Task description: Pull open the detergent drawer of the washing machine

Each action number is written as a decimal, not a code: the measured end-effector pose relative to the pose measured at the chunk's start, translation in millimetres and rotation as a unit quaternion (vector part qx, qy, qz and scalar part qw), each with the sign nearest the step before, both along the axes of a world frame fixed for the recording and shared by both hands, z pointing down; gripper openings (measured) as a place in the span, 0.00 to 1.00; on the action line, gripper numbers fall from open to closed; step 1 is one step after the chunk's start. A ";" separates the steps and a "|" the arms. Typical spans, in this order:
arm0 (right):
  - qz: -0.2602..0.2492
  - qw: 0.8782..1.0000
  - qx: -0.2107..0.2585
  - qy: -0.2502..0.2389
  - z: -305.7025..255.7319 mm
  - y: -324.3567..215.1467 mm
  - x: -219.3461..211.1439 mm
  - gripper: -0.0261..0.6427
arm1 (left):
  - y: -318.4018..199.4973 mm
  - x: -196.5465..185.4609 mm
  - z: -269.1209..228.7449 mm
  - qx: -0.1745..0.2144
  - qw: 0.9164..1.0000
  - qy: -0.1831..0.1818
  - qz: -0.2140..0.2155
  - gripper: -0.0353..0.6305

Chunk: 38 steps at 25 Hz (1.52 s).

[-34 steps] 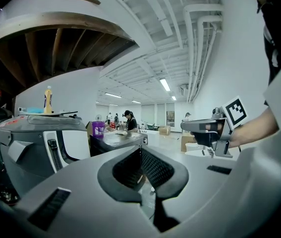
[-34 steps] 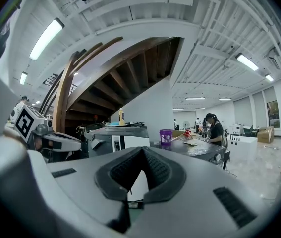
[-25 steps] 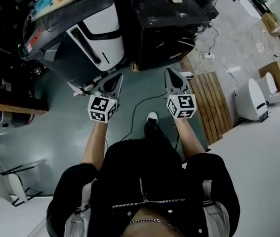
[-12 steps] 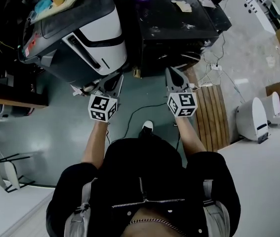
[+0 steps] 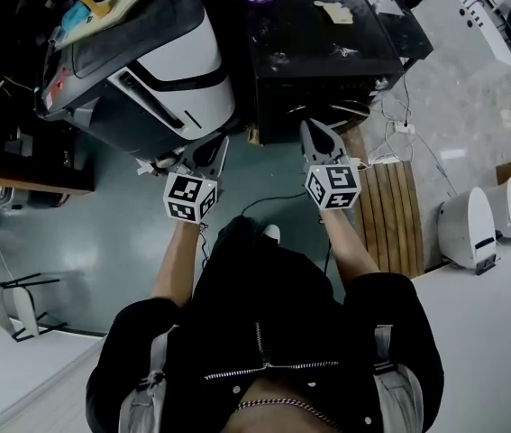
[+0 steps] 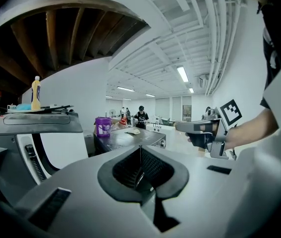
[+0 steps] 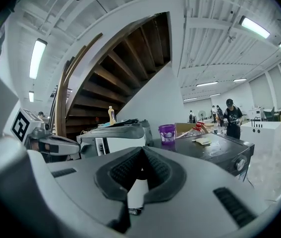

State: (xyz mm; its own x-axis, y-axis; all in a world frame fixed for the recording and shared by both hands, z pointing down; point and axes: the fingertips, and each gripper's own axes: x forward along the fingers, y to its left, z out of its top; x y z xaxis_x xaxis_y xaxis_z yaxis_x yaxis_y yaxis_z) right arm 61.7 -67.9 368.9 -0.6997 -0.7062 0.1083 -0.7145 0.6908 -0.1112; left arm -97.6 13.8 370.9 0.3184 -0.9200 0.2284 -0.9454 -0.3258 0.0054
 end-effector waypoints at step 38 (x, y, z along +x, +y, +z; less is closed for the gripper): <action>0.096 0.991 -0.056 -0.071 51.8 -143.3 -13.5 0.03 | -187.1 26.9 66.2 -0.026 0.990 0.020 0.134 0.09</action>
State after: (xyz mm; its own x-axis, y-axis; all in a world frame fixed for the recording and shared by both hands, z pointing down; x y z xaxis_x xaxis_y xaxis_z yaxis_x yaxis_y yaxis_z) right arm 48.2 -211.2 420.6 -0.5679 -0.8165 0.1041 -0.8030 0.5218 -0.2879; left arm -70.7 -173.3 437.1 0.5588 -0.7887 0.2563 -0.8240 -0.5630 0.0639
